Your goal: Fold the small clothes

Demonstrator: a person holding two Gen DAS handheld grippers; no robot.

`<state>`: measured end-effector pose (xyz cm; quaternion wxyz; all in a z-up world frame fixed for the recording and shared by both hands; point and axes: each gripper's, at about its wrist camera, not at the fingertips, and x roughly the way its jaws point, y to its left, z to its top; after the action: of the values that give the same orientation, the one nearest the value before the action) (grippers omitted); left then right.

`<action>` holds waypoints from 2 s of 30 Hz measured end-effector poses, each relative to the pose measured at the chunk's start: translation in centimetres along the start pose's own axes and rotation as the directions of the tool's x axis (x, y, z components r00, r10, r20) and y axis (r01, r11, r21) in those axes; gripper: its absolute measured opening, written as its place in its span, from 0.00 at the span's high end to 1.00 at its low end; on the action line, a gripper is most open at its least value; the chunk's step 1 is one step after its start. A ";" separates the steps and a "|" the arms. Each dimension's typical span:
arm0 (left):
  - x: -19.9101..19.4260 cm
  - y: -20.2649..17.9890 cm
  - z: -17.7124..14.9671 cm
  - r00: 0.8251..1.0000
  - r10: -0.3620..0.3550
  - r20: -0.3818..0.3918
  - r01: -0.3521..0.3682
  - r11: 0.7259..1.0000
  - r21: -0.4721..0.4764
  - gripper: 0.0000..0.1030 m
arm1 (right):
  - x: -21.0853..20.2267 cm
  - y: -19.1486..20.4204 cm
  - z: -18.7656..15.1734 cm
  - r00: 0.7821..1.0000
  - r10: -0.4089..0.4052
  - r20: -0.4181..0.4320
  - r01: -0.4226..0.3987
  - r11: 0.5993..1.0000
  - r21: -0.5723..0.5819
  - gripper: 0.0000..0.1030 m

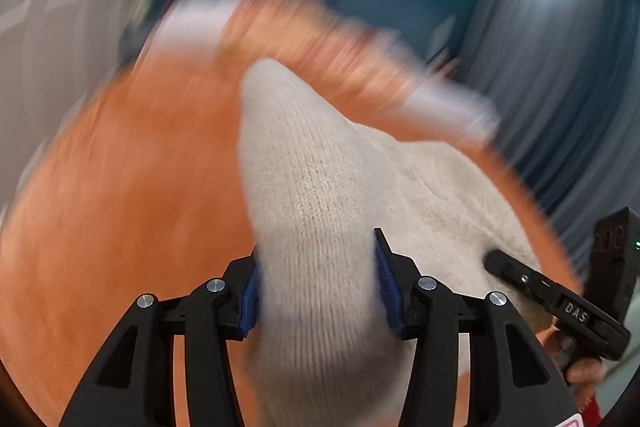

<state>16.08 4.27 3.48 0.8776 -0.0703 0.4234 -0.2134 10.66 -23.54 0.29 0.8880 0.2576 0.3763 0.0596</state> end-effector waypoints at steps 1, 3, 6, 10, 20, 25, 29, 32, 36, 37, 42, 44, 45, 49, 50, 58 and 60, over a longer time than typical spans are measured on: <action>2.4 1.7 -2.1 0.996 0.063 -0.063 -0.065 0.998 -0.024 0.64 | 2.9 -2.4 -2.5 0.993 -0.060 -0.098 0.066 0.996 0.061 0.64; 3.5 3.7 -4.5 0.988 0.104 -0.116 -0.110 0.993 -0.043 0.65 | 3.4 -4.3 -5.4 0.987 -0.093 -0.129 0.106 0.989 0.102 0.65; 0.8 5.1 -6.0 0.991 0.094 -0.092 -0.103 0.991 -0.091 0.63 | 0.2 -4.8 -6.4 0.992 -0.097 -0.079 0.106 0.987 0.122 0.65; -1.0 3.8 -6.0 0.989 0.130 -0.071 -0.135 0.989 -0.063 0.63 | -1.4 -3.7 -5.7 0.991 -0.116 -0.065 0.121 0.990 0.076 0.65; 1.5 0.3 -7.4 0.960 0.254 -0.117 -0.248 0.966 0.066 0.62 | 4.4 -1.0 -6.7 0.961 -0.216 -0.175 0.208 0.976 -0.059 0.65; 2.2 0.4 -8.1 0.955 0.256 -0.149 -0.250 0.967 0.056 0.62 | 4.0 -0.8 -6.6 0.972 -0.171 -0.164 0.166 0.985 -0.045 0.85; 2.4 0.5 -8.5 0.950 0.269 -0.160 -0.262 0.963 0.061 0.62 | 3.0 -0.3 -6.4 0.977 -0.158 -0.145 0.151 0.987 -0.057 0.86; 2.6 0.7 -8.7 0.946 0.277 -0.168 -0.271 0.961 0.058 0.62 | 3.3 -0.3 -6.8 0.970 -0.179 -0.163 0.170 0.983 -0.063 0.86; 2.9 0.8 -8.9 0.941 0.289 -0.175 -0.282 0.957 0.065 0.61 | 5.4 -1.1 -7.7 0.947 -0.230 -0.225 0.214 0.972 -0.093 0.86; 3.0 0.8 -9.0 0.940 0.292 -0.175 -0.285 0.956 0.068 0.60 | 5.5 -1.1 -7.9 0.946 -0.233 -0.226 0.216 0.971 -0.099 0.86; 3.2 0.8 -9.2 0.934 0.314 -0.172 -0.303 0.949 0.085 0.59 | 4.3 0.5 -7.0 0.948 -0.253 -0.195 0.232 0.965 -0.122 0.85; 3.2 0.9 -9.3 0.933 0.315 -0.174 -0.304 0.949 0.085 0.58 | 4.7 0.5 -7.2 0.938 -0.273 -0.213 0.247 0.959 -0.142 0.85; 3.2 0.8 -9.3 0.933 0.314 -0.175 -0.304 0.949 0.084 0.58 | 5.4 0.2 -7.6 0.929 -0.284 -0.239 0.253 0.955 -0.152 0.85; 3.1 0.8 -9.5 0.928 0.328 -0.175 -0.316 0.944 0.091 0.57 | 5.1 0.6 -7.4 0.924 -0.295 -0.242 0.263 0.952 -0.155 0.84; 3.0 0.8 -9.5 0.928 0.328 -0.175 -0.317 0.944 0.090 0.57 | 4.4 1.0 -7.0 0.929 -0.299 -0.220 0.270 0.951 -0.150 0.84; 3.0 0.8 -10.0 0.919 0.344 -0.192 -0.338 0.939 0.068 0.55 | 5.8 1.4 -8.3 0.882 -0.391 -0.262 0.338 0.914 -0.226 0.84; 3.2 0.8 -10.1 0.915 0.354 -0.195 -0.347 0.935 0.067 0.53 | 6.1 1.6 -8.8 0.875 -0.416 -0.248 0.357 0.900 -0.250 0.84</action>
<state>10.25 4.19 -5.45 0.8546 0.0426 0.5135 -0.0653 8.97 -16.73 -7.88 0.8366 0.0760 0.5407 -0.0451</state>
